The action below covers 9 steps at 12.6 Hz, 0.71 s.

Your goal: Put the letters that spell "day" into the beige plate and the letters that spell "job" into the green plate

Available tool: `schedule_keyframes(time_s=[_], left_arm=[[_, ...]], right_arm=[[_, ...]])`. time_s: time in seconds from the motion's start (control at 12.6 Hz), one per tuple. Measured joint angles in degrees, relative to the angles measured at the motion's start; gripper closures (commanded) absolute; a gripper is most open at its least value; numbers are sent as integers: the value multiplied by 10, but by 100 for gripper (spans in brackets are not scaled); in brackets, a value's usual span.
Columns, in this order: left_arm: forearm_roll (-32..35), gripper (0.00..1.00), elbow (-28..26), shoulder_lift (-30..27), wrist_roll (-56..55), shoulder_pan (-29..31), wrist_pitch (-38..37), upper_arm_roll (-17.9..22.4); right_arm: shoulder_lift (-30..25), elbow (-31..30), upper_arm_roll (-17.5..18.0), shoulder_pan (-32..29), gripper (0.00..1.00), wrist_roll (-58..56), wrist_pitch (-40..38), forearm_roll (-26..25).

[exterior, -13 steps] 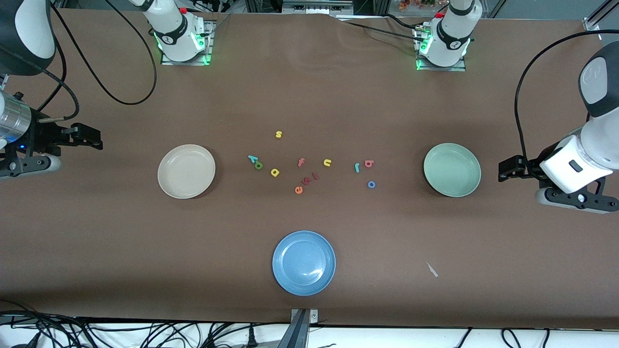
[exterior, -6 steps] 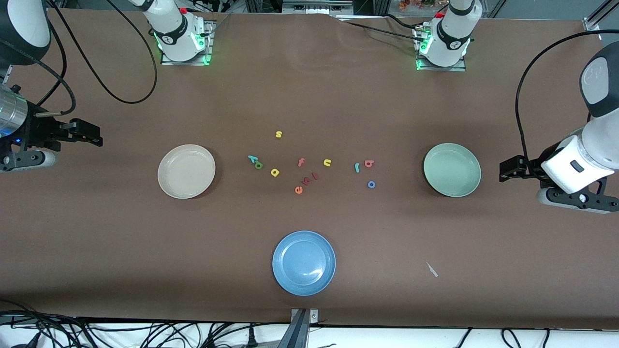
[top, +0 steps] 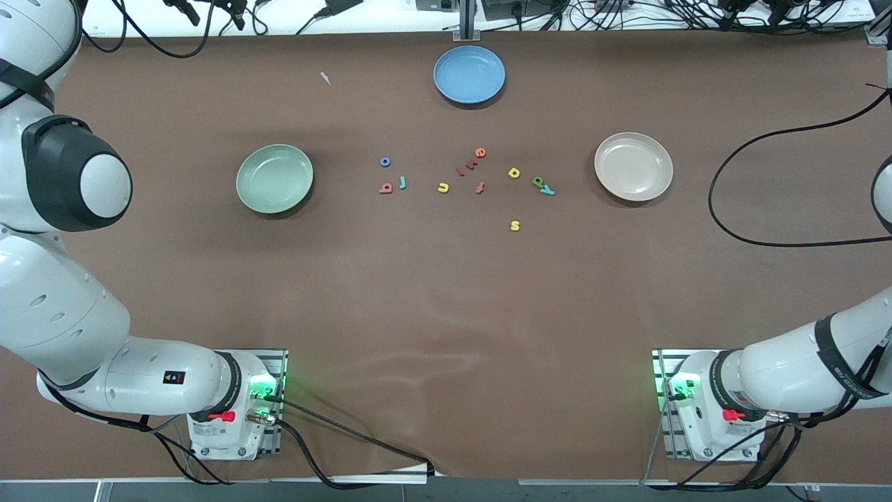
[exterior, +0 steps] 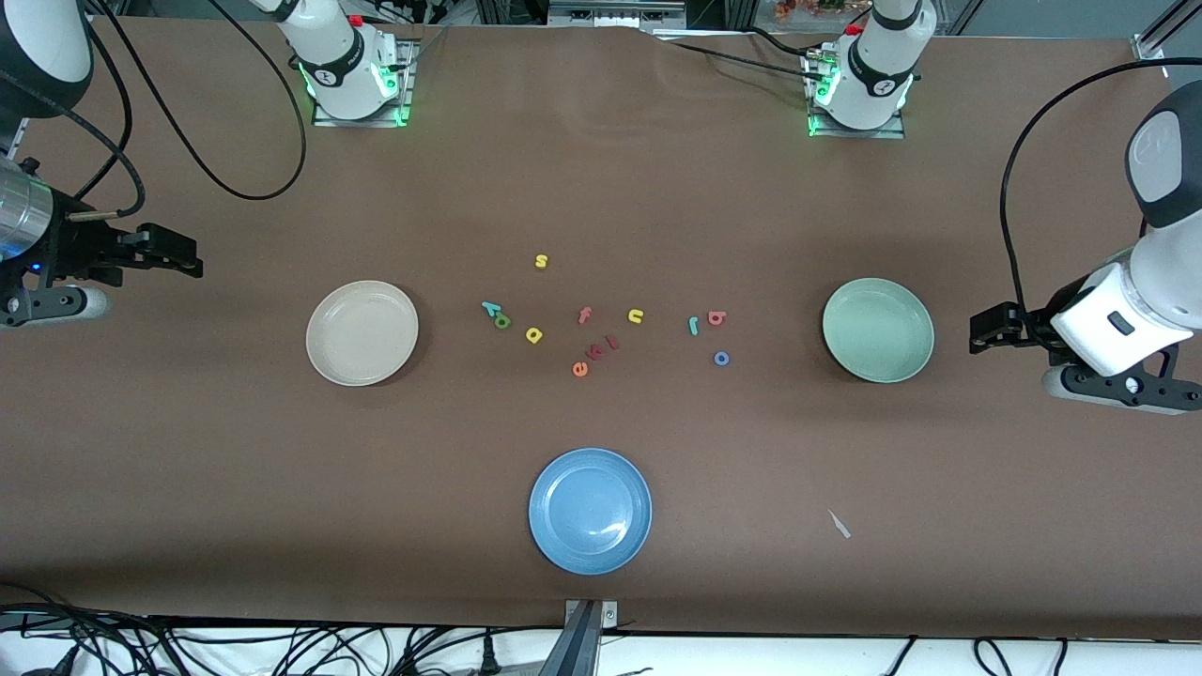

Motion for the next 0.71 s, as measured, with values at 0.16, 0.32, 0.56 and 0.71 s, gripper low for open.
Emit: schedule_keyframes(time_s=[0.16, 0.32, 0.56, 0.71], left_arm=[[0, 0, -3, 2, 0, 0, -4, 0], [0, 0, -4, 4, 0, -7, -21, -2], [0, 0, -4, 4, 0, -17, -26, -4], [0, 0, -4, 4, 0, -17, -26, -7]], right_arm=[[0, 0, 0, 0, 0, 0, 0, 7], [0, 0, 0, 0, 0, 1, 0, 8], [0, 0, -2, -1, 0, 1, 0, 8], [0, 0, -4, -1, 0, 1, 0, 8]])
